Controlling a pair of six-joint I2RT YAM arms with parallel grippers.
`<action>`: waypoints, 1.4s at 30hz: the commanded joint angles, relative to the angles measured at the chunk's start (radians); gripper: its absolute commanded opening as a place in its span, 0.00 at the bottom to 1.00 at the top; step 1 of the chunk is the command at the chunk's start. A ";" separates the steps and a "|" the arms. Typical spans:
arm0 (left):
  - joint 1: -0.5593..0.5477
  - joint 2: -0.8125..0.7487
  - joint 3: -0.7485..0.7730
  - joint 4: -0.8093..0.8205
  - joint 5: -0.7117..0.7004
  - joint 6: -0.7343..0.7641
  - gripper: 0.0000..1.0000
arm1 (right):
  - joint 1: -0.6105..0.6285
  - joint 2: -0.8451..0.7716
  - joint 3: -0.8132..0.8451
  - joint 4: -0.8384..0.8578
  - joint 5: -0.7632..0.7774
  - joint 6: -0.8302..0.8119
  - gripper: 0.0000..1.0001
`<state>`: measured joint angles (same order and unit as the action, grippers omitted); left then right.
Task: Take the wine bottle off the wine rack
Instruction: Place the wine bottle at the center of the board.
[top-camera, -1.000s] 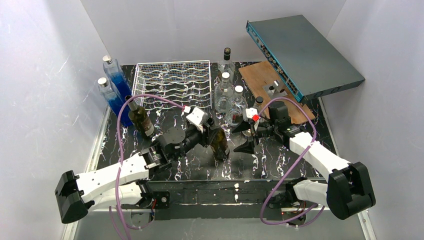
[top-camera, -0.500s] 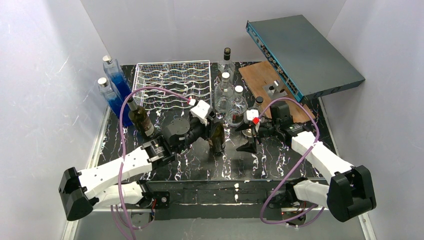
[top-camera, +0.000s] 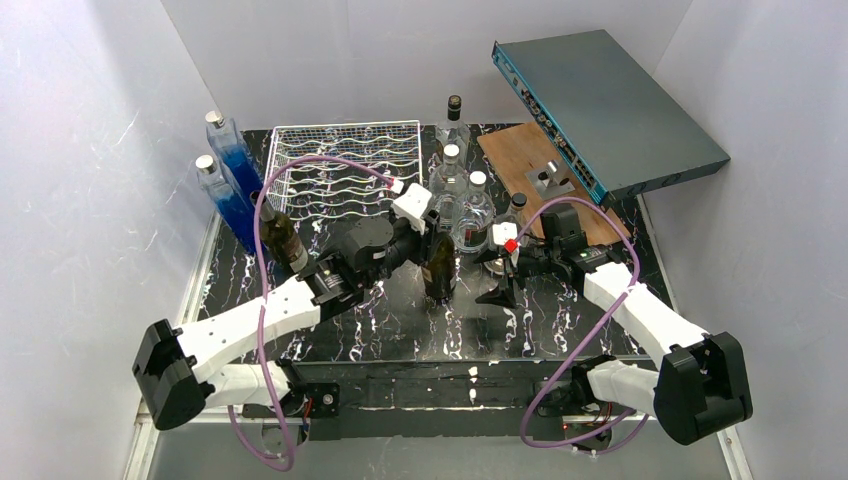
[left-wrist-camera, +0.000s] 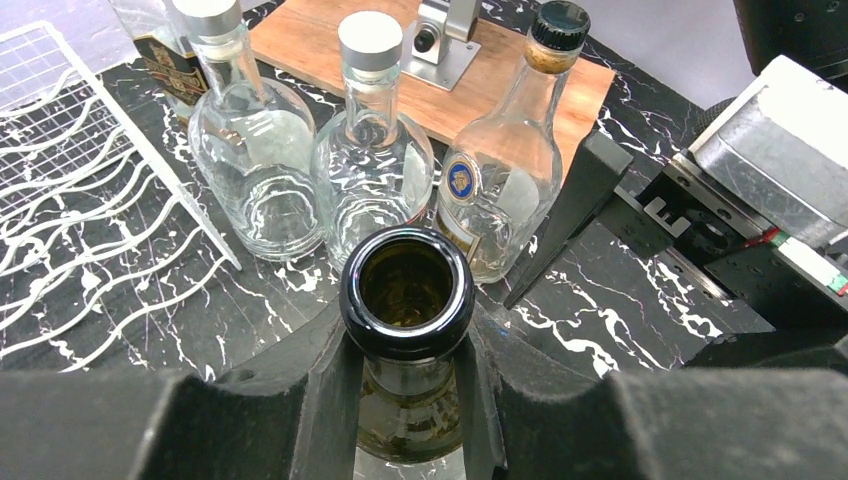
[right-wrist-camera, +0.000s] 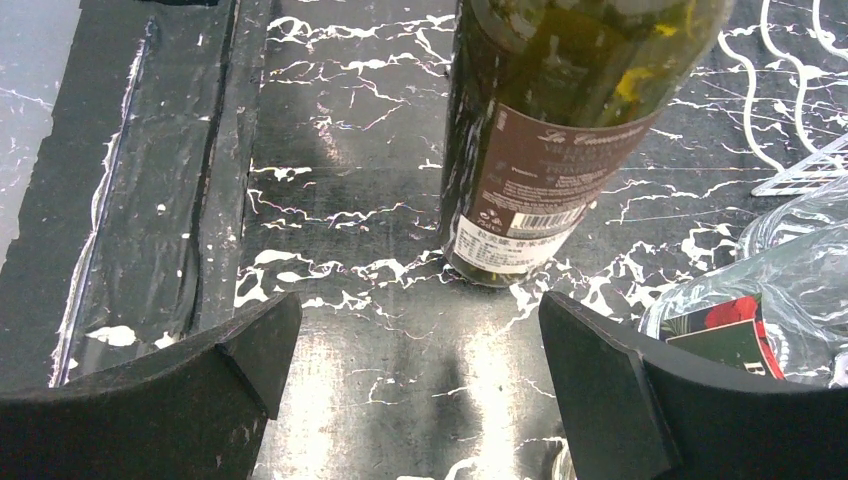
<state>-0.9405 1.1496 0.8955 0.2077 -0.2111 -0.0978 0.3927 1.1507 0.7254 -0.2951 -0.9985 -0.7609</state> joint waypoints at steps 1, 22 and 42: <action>0.019 0.009 0.096 0.088 0.044 0.001 0.00 | -0.007 -0.026 0.046 -0.020 -0.011 -0.025 0.99; 0.074 0.205 0.269 0.010 0.133 0.027 0.00 | -0.009 -0.030 0.049 -0.038 -0.023 -0.043 0.98; 0.127 0.293 0.321 -0.014 0.146 -0.012 0.25 | -0.011 -0.029 0.051 -0.039 -0.022 -0.044 0.98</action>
<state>-0.8246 1.4513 1.1606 0.1341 -0.0597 -0.0940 0.3862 1.1397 0.7311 -0.3370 -0.9977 -0.7918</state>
